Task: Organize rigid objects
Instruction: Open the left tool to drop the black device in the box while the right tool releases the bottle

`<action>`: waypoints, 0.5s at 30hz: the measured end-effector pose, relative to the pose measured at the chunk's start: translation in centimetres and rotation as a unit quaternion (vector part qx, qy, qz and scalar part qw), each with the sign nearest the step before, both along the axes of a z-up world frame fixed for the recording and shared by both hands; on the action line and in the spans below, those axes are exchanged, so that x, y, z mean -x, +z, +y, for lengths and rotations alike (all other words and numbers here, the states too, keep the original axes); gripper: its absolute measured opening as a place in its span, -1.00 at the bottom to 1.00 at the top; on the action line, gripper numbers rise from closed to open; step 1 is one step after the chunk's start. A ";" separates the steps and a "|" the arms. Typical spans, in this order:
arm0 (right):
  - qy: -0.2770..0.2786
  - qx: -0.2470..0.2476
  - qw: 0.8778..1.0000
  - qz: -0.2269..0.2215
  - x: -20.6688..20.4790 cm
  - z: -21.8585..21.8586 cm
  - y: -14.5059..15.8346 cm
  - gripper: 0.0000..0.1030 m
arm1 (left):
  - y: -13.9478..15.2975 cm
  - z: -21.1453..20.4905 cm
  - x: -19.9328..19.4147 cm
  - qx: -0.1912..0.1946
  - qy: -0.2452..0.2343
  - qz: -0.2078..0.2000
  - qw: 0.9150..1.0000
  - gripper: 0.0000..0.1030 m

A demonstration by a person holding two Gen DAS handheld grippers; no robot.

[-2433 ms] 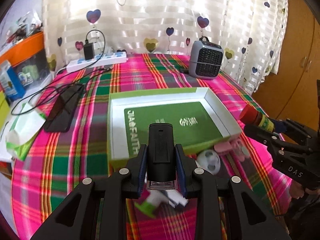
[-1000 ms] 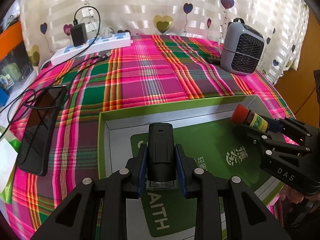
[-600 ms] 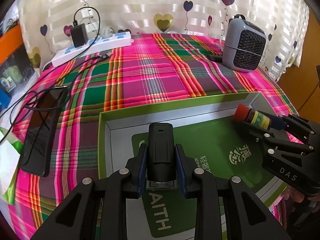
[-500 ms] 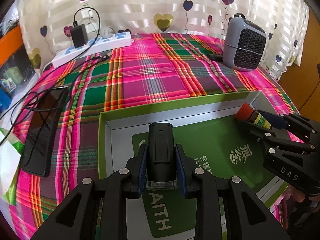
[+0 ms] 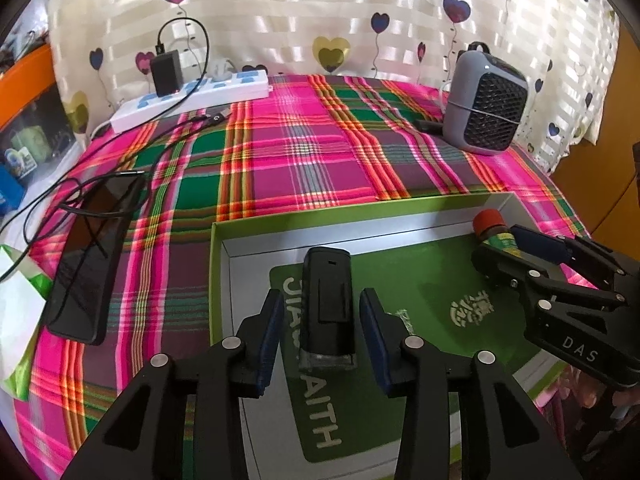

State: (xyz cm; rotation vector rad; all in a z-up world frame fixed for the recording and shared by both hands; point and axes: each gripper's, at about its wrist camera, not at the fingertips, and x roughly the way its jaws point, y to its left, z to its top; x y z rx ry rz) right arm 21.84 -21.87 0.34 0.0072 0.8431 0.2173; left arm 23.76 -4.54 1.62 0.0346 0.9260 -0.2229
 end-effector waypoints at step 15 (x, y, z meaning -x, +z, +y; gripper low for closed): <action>-0.004 -0.013 1.000 -0.028 3.8 -0.1 1.7 0.03 | 2.4 0.3 4.9 0.014 -0.011 -0.029 0.999 -0.25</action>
